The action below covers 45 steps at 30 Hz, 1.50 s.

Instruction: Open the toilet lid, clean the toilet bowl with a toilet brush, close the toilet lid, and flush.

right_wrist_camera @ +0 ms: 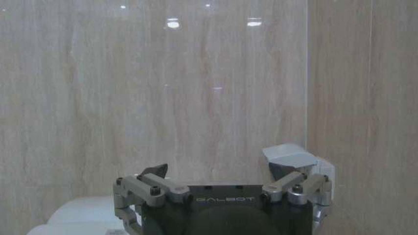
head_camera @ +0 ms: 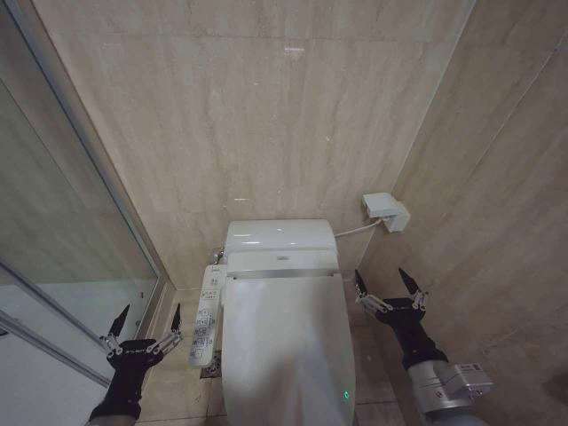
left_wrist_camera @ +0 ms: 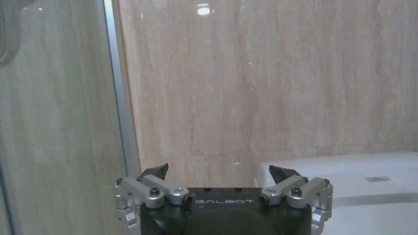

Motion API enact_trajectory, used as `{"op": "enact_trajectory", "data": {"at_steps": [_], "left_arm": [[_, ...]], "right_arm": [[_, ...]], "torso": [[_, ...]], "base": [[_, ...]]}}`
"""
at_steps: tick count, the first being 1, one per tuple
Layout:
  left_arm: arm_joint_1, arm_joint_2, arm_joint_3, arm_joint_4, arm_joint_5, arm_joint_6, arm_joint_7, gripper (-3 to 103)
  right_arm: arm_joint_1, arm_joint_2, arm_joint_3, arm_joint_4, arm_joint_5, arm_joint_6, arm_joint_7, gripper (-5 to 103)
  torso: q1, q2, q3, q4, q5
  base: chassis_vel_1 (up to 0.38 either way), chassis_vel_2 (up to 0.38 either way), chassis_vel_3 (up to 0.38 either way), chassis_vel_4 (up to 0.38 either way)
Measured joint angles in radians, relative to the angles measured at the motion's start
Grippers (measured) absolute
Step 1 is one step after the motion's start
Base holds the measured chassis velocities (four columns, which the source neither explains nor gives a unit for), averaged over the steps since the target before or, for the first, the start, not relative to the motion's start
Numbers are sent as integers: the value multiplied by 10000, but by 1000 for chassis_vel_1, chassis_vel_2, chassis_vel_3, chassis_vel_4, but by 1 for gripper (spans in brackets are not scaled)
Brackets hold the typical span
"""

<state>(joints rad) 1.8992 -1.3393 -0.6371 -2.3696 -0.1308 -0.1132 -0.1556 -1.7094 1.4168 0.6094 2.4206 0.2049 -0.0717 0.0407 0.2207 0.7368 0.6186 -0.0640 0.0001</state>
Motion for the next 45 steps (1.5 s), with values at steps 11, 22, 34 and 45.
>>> {"op": "enact_trajectory", "data": {"at_steps": [11,22,34,45], "left_arm": [[682,-360,280,-318,489,-238,-316,100],[1020,-839,442,-581,943,-819,149,100],[1414,-1000,444,-965,979,-829,447,100],[1528,-925,293,-1133,963,-847,445,100]], "right_arm": [[0,0,0,1,0,0,0,100],[0,0,0,0,0,0,0,100],[0,0,-1,0,0,0,0,100],[0,0,0,0,0,0,0,100]], "torso": [[0,0,0,0,-1],[0,0,0,0,-1],[0,0,0,0,0],[0,0,0,0,-1]], "base": [[0,0,0,0],[0,0,0,0],[0,0,0,0],[0,0,0,0]]}}
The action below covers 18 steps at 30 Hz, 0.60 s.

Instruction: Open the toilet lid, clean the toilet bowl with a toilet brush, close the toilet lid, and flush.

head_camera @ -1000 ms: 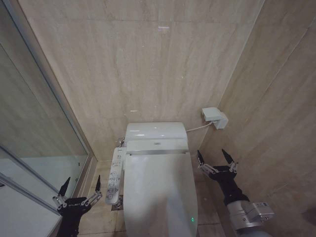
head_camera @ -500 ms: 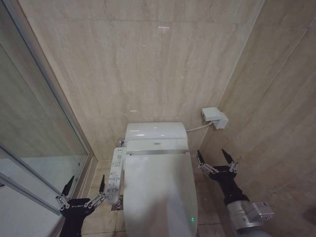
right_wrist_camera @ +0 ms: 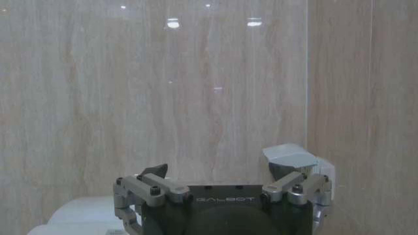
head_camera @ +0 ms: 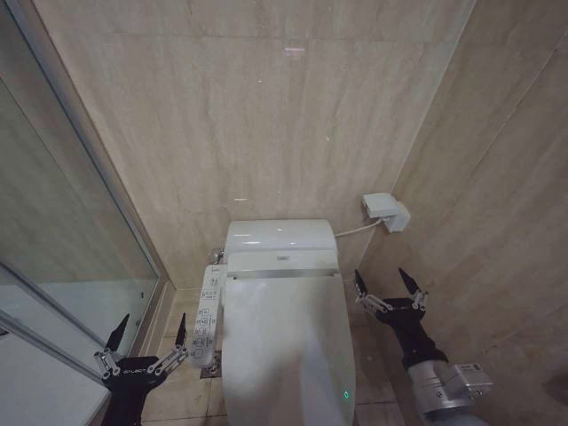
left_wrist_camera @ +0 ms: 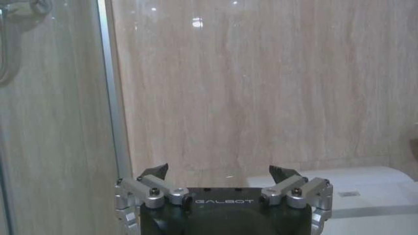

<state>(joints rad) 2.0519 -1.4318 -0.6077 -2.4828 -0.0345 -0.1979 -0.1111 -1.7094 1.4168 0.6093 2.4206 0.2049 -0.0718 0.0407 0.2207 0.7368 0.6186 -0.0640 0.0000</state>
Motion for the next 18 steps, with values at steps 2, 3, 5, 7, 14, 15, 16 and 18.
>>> {"op": "enact_trajectory", "data": {"at_steps": [2,3,5,7,14,15,16,18], "left_arm": [[16,9,-7,-15,18,29,30,100],[16,9,-7,-15,18,29,30,100],[20,13,-9,-17,25,48,38,100],[20,15,-10,-17,26,52,39,100],[21,20,-11,-18,30,62,42,100],[21,20,-11,-18,30,62,42,100],[21,21,-11,-17,30,64,42,100],[20,21,-11,-17,30,65,43,100]], "right_arm": [[0,0,0,0,0,0,0,100],[0,0,0,0,0,0,0,100],[0,0,0,0,0,0,0,100],[0,0,0,0,0,0,0,100],[0,0,0,0,0,0,0,100],[0,0,0,0,0,0,0,100],[0,0,0,0,0,0,0,100],[0,0,0,0,0,0,0,100]], "torso": [[0,0,0,0,0],[0,0,0,0,0],[0,0,0,0,0],[0,0,0,0,0],[0,0,0,1,0],[0,0,0,1,0],[0,0,0,0,0],[0,0,0,0,0]], "base": [[0,0,0,0],[0,0,0,0],[0,0,0,0],[0,0,0,0],[0,0,0,0],[0,0,0,0],[0,0,0,0],[0,0,0,0]]}}
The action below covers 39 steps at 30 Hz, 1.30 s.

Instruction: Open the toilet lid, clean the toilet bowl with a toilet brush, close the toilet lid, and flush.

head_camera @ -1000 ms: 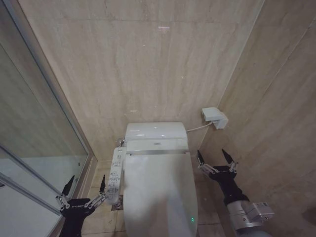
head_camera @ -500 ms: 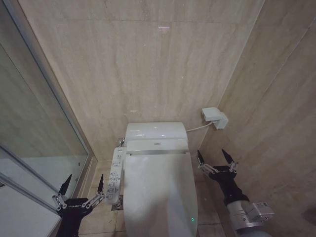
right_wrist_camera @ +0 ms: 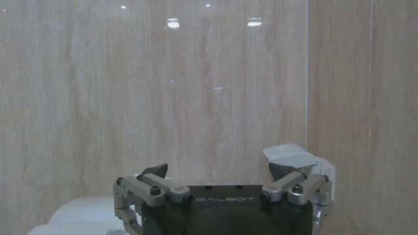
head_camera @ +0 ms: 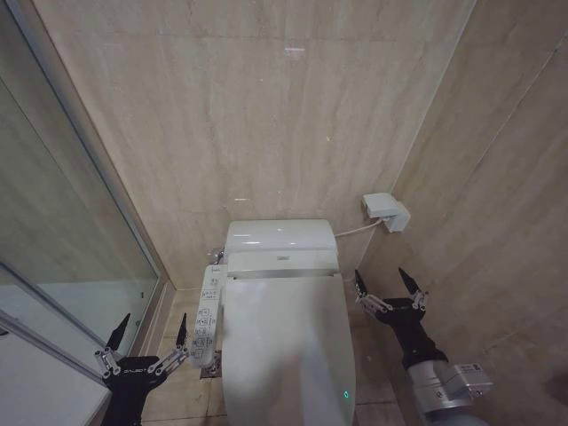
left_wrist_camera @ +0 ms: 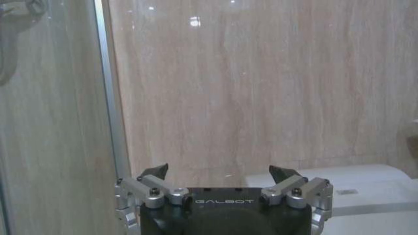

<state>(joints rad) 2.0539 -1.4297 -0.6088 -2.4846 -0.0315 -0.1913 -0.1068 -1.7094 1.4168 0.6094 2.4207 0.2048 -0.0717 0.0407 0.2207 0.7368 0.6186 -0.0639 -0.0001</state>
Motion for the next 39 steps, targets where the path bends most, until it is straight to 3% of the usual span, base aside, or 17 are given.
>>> {"op": "enact_trajectory", "data": {"at_steps": [19,38,39], "left_arm": [[-3,1,2,1,-1,12,-2,100],[-4,1,3,12,-3,13,-2,100],[-5,3,2,13,-3,12,-2,100]], "right_arm": [[0,0,0,0,0,0,0,100],[0,0,0,0,0,0,0,100],[0,0,0,2,0,0,0,100]], "torso": [[3,0,1,0,0],[0,-1,1,1,6],[-3,1,-2,-3,-9]], "base": [[26,-31,-33,32],[258,-258,-260,273],[329,-373,-372,369]]}}
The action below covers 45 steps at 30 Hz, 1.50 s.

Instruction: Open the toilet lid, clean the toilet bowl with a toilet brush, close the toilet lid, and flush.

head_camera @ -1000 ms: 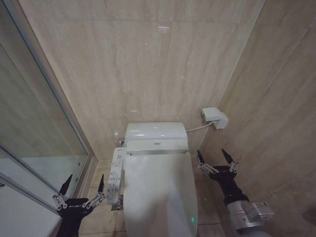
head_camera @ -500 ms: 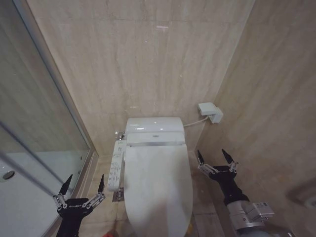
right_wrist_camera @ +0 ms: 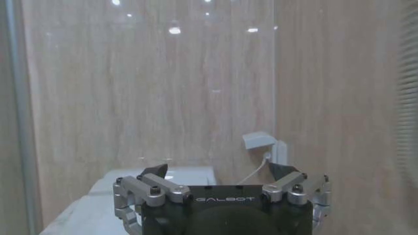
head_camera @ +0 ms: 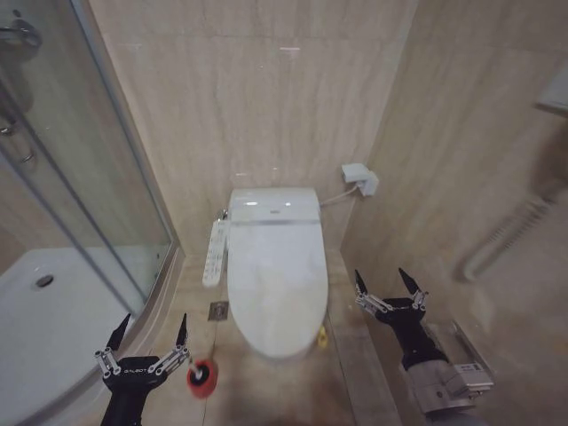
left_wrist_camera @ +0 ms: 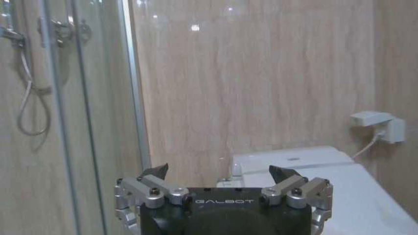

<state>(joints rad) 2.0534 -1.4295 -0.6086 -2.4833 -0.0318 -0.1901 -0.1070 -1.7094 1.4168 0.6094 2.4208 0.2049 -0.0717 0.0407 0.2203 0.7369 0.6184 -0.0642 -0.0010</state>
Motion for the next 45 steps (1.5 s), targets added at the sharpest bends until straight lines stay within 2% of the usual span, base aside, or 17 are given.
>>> {"op": "enact_trajectory", "data": {"at_steps": [4,6,9,12,14,19,45], "left_arm": [[1,-3,1,0,0,0,0,100],[1,0,0,0,0,0,0,100],[2,-3,0,1,0,0,0,100],[1,-2,1,1,0,0,0,100],[0,-2,1,0,0,0,0,100],[-1,-1,0,1,0,0,0,100],[0,-1,0,1,0,0,0,100]], "right_arm": [[0,-1,0,-1,0,0,0,100],[-2,0,0,0,0,0,-1,100],[-3,0,0,-1,0,0,0,100],[-4,0,0,0,0,0,-1,100],[-3,0,0,-1,0,0,0,100],[5,0,0,-1,0,0,0,100],[0,0,0,-1,0,0,0,100]], "torso": [[2,-1,3,5,17],[-3,2,-1,0,4],[-6,3,0,5,17],[-7,5,-3,3,4],[-3,3,0,-2,16],[12,-5,6,6,12],[2,-1,2,3,10]], "base": [[384,-368,-374,374],[341,-351,-327,348],[260,-201,-286,283],[76,-59,-153,154],[21,-38,-79,11],[-43,34,60,-39],[3,-2,-4,5]]}}
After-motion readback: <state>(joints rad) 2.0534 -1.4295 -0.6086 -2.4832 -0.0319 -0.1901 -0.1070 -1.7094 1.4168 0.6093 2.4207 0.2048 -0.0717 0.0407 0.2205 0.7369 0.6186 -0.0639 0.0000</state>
